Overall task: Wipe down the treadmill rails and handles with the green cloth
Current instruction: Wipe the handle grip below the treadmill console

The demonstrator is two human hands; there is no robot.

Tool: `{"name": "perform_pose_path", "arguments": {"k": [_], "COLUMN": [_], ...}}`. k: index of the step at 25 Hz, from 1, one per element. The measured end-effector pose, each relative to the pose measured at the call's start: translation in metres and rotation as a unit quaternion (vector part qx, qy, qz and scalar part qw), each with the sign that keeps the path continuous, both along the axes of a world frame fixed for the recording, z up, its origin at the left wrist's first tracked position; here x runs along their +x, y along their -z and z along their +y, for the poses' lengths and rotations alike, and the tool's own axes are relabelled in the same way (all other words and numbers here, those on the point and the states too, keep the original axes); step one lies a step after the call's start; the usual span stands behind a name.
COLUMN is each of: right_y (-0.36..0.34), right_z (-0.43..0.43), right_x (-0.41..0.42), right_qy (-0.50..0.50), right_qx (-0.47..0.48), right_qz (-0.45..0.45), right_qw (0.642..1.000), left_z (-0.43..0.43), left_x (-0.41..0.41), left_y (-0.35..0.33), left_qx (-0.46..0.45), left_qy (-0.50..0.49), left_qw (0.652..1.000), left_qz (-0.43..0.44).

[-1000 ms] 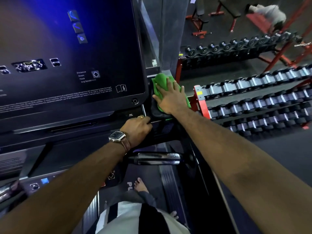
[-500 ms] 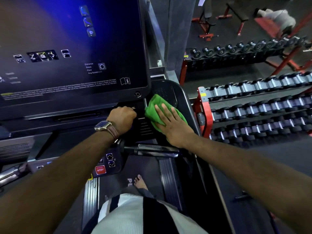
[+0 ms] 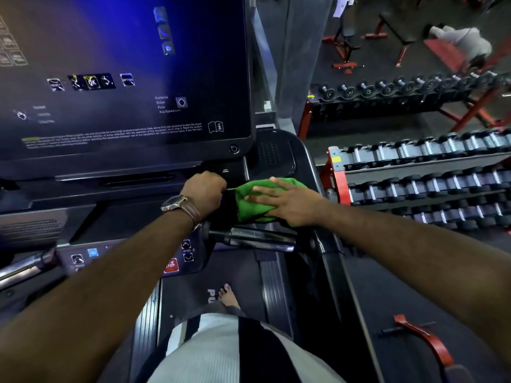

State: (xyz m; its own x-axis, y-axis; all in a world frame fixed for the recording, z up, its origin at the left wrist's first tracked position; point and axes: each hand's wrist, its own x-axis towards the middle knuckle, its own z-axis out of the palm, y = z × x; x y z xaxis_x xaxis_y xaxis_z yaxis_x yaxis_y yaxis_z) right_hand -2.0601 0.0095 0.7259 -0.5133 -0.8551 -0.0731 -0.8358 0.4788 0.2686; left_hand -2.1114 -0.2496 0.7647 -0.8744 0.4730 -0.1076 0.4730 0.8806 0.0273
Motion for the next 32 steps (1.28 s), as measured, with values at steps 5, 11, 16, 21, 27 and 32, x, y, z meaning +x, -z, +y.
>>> {"name": "perform_pose_path", "arguments": {"k": [5, 11, 16, 21, 27, 32], "right_y": [-0.043, -0.073, -0.007, 0.000, 0.030, 0.031], "right_z": [-0.019, -0.008, -0.051, -0.140, -0.081, -0.075], "right_x": [0.023, 0.068, 0.111, 0.092, 0.135, 0.145], "right_qy": [0.193, 0.488, 0.442, 0.390, 0.444, 0.521], "right_qx": [0.095, -0.199, -0.163, -0.167, -0.150, -0.169], "right_qz": [-0.110, -0.258, -0.273, -0.072, -0.005, -0.017], "right_qw": [0.970, 0.810, 0.839, 0.903, 0.884, 0.837], "left_z": [-0.001, -0.007, -0.010, -0.010, -0.008, -0.011], "left_x": [0.026, 0.052, 0.057, 0.051, 0.060, 0.061], "left_y": [-0.006, -0.001, 0.003, 0.001, 0.000, -0.004], "left_qx": [0.013, 0.008, 0.028, 0.099, 0.094, 0.110], "left_qy": [0.027, 0.103, 0.102, 0.012, 0.019, 0.007], "left_qw": [1.000, 0.994, 0.993, 0.994, 0.994, 0.992], "left_qz": [0.000, -0.019, -0.053, -0.033, -0.046, -0.063]}}
